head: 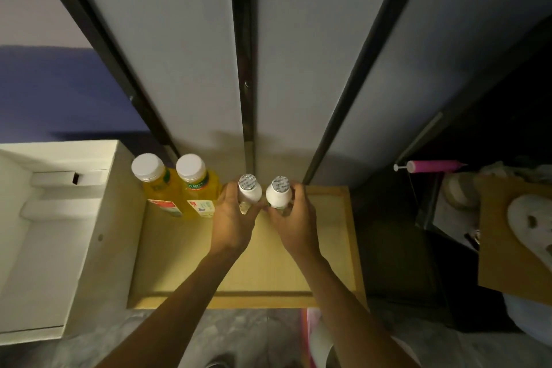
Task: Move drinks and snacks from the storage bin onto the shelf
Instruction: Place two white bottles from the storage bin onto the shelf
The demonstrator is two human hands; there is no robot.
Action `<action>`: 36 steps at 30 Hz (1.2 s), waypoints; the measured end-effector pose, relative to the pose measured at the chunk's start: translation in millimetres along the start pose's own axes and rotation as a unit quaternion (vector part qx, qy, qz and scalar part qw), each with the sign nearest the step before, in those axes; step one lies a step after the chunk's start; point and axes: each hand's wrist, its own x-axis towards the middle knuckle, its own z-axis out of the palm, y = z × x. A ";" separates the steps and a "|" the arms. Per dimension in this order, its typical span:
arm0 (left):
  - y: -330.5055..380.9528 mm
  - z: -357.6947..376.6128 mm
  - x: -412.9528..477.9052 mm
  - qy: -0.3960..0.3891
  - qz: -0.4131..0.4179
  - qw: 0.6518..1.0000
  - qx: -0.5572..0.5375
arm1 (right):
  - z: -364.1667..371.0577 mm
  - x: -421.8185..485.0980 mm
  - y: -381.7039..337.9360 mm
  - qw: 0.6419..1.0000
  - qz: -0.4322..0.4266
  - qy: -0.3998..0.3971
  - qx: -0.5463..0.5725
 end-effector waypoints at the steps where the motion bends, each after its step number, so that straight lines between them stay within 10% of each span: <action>1: 0.9 -0.3 0.0 -0.002 -0.004 1.000 0.003 | -0.2 -0.3 0.7 1.000 -0.001 -0.002 -0.005; 10: 89.9 -76.3 -5.8 -0.041 0.157 0.980 0.114 | -102.7 -1.2 -73.1 0.991 0.017 -0.083 -0.100; 22: 296.2 -290.6 -7.0 -0.044 0.254 0.934 0.246 | -281.5 -2.0 -364.7 0.954 -0.093 -0.052 -0.279; 36: 326.1 -496.9 -91.9 0.057 0.262 0.917 0.295 | -253.1 -84.0 -548.3 0.938 -0.183 -0.038 -0.293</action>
